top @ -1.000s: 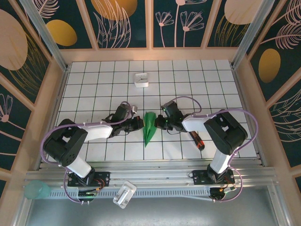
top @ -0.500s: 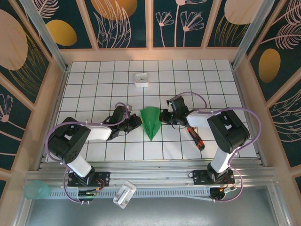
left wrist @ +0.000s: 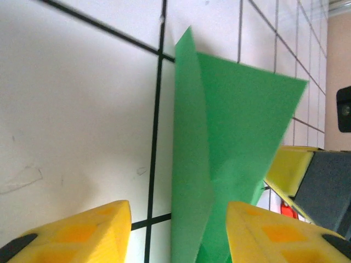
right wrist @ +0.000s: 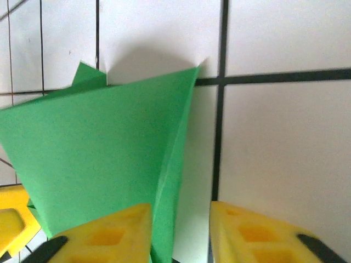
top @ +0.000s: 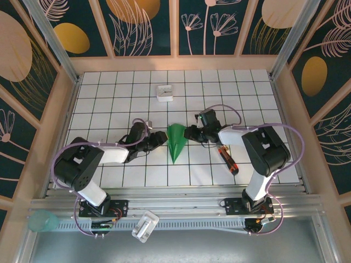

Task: Fold a paper plane with a square sheet of paper (pick it up from the middle)
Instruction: Move a paper plane to the center of the table, then reset both arms

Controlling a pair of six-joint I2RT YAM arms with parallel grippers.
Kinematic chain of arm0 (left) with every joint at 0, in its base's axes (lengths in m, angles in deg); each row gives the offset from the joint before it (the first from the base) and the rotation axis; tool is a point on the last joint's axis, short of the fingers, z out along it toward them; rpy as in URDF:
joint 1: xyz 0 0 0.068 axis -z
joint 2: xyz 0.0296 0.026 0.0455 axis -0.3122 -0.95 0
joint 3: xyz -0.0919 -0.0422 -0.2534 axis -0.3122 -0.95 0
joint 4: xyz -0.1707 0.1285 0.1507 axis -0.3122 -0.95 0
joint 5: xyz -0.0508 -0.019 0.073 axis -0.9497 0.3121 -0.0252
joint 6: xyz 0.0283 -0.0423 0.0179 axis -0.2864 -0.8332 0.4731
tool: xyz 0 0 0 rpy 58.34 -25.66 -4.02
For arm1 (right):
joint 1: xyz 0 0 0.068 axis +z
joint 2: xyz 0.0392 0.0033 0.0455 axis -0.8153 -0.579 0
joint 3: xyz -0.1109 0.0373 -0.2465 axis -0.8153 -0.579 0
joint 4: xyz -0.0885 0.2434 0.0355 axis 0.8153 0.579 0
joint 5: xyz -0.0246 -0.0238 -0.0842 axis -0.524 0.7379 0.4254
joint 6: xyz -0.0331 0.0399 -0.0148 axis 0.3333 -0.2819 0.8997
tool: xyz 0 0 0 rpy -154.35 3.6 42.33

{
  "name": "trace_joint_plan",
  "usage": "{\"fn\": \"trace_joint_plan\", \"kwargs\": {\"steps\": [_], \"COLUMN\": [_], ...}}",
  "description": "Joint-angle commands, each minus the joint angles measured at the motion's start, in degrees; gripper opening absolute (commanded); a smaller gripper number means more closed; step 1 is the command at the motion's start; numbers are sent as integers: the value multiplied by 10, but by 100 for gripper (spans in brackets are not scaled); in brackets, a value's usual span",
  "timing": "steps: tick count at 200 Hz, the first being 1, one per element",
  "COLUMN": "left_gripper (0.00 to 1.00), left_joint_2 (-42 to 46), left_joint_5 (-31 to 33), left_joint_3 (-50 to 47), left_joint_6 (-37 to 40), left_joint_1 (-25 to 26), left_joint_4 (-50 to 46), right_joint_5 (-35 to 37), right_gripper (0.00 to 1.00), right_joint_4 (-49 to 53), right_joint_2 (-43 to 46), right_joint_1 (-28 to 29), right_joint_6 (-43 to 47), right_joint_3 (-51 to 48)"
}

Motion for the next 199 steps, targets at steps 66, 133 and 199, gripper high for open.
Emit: {"fn": "trace_joint_plan", "kwargs": {"steps": [66, 133, 199], "left_gripper": [96, 99, 99], "left_joint_2": [238, 238, 102], "left_joint_5": [271, 460, 363], "left_joint_3": [-20, -94, -122], "left_joint_6": [268, 462, 493], "left_joint_1": [-127, -230, -285], "left_joint_4": [-35, 104, 277], "right_joint_5": [382, 558, 348], "right_gripper": [90, 93, 93], "right_joint_4": [43, -175, -539], "right_joint_2": [167, 97, 119], "right_joint_1": [-131, -199, -275], "right_joint_6": [119, 267, 316], "right_joint_3": [-2, -89, -278]}}
